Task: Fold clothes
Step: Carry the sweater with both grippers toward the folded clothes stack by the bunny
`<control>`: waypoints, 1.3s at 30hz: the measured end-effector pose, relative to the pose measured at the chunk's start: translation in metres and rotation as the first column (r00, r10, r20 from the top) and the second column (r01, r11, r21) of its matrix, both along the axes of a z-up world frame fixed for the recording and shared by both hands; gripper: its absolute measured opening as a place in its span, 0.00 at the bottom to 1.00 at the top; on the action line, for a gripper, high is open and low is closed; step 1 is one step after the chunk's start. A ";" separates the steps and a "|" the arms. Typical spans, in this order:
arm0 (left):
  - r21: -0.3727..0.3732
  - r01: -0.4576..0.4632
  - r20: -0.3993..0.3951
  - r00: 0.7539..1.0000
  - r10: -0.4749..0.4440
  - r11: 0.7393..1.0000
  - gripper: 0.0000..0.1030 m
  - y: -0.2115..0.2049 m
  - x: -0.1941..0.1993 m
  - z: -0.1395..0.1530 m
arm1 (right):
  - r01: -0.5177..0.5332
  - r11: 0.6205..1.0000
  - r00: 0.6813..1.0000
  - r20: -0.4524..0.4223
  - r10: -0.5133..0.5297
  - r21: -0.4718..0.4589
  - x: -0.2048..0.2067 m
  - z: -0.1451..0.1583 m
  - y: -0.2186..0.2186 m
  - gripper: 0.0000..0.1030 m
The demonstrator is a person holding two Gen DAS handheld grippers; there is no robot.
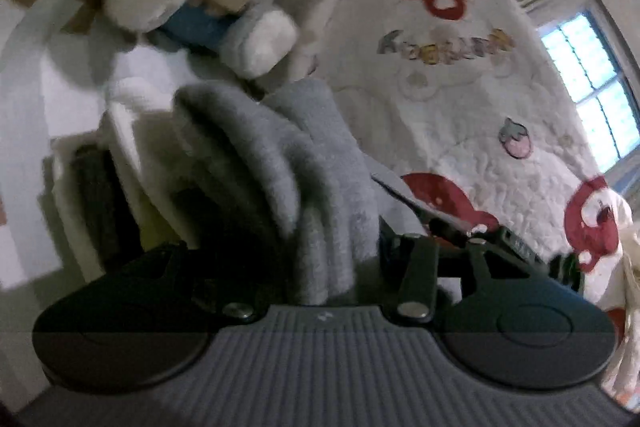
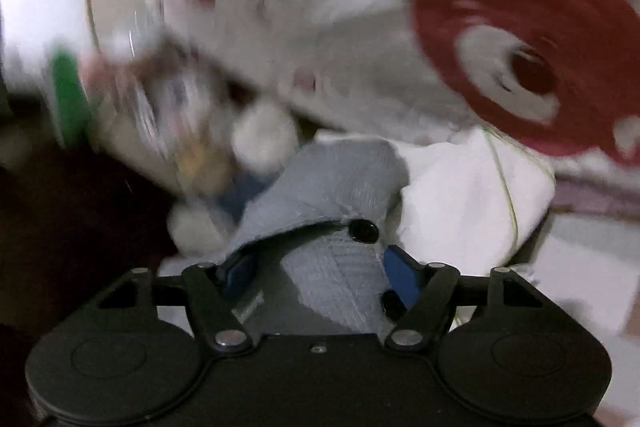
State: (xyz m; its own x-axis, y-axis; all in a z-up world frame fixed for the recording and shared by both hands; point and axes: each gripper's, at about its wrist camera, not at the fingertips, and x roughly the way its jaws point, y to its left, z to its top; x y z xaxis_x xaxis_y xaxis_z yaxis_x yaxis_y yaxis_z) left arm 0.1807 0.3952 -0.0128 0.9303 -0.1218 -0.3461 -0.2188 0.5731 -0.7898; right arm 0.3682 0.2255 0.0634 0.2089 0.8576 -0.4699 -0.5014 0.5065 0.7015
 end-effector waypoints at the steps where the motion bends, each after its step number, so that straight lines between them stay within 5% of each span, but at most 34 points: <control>1: 0.018 0.000 -0.003 1.000 0.000 1.000 0.45 0.000 0.000 0.001 | 0.044 0.997 0.999 0.015 -0.045 0.060 -0.011 -0.007 -0.019 0.73; 5: 0.003 0.011 -0.006 1.000 -0.010 1.000 0.46 0.004 -0.011 -0.002 | 0.089 0.974 0.990 0.087 -0.109 0.206 -0.049 -0.025 -0.073 0.73; 14: 0.042 0.010 -0.002 1.000 -0.010 0.999 0.49 0.004 -0.022 -0.003 | -0.071 0.997 0.948 0.313 0.059 0.028 -0.095 -0.035 -0.108 0.73; 18: 0.077 0.009 -0.009 1.000 -0.008 0.997 0.52 0.006 -0.025 -0.002 | -0.078 0.997 0.949 0.307 0.070 0.014 -0.096 -0.045 -0.100 0.73; 20: 0.145 0.016 -0.026 1.000 -0.012 0.989 0.64 0.005 -0.025 -0.001 | -0.072 0.997 0.954 0.294 0.059 0.036 -0.095 -0.047 -0.092 0.73; 22: 0.122 0.021 -0.040 0.999 -0.016 0.992 0.75 0.012 -0.023 -0.005 | -0.052 0.998 0.959 0.280 0.039 0.040 -0.093 -0.049 -0.083 0.73; 26: 0.064 0.037 -0.046 0.998 -0.034 0.997 0.76 0.025 -0.013 -0.012 | -0.014 0.999 0.966 0.257 0.004 0.035 -0.089 -0.054 -0.067 0.73; 30: 0.132 0.069 -0.041 0.997 -0.064 0.989 0.76 0.024 -0.004 -0.011 | -0.007 1.000 0.961 0.275 0.001 0.019 -0.092 -0.060 -0.050 0.74; 32: 0.170 0.087 -0.035 0.996 -0.083 0.982 0.73 0.023 0.001 -0.010 | 0.001 1.000 0.944 0.331 -0.001 -0.001 -0.098 -0.059 -0.042 0.74; 34: 0.213 0.098 -0.020 0.995 -0.096 0.972 0.48 0.020 0.000 -0.009 | 0.016 0.999 0.924 0.382 -0.003 -0.032 -0.100 -0.052 -0.034 0.67; 36: 0.319 0.089 -0.002 0.996 -0.093 0.944 0.41 0.010 -0.007 -0.002 | 0.036 0.999 0.920 0.391 -0.019 -0.036 -0.095 -0.041 -0.029 0.47; 38: 0.374 0.100 0.020 0.993 -0.116 0.922 0.39 0.000 -0.013 0.003 | 0.049 0.998 0.903 0.429 -0.030 -0.033 -0.094 -0.023 -0.024 0.44; 39: 0.367 0.107 0.031 0.991 -0.127 0.924 0.38 -0.002 -0.015 0.003 | 0.053 0.997 0.870 0.493 -0.022 -0.050 -0.097 -0.009 -0.018 0.43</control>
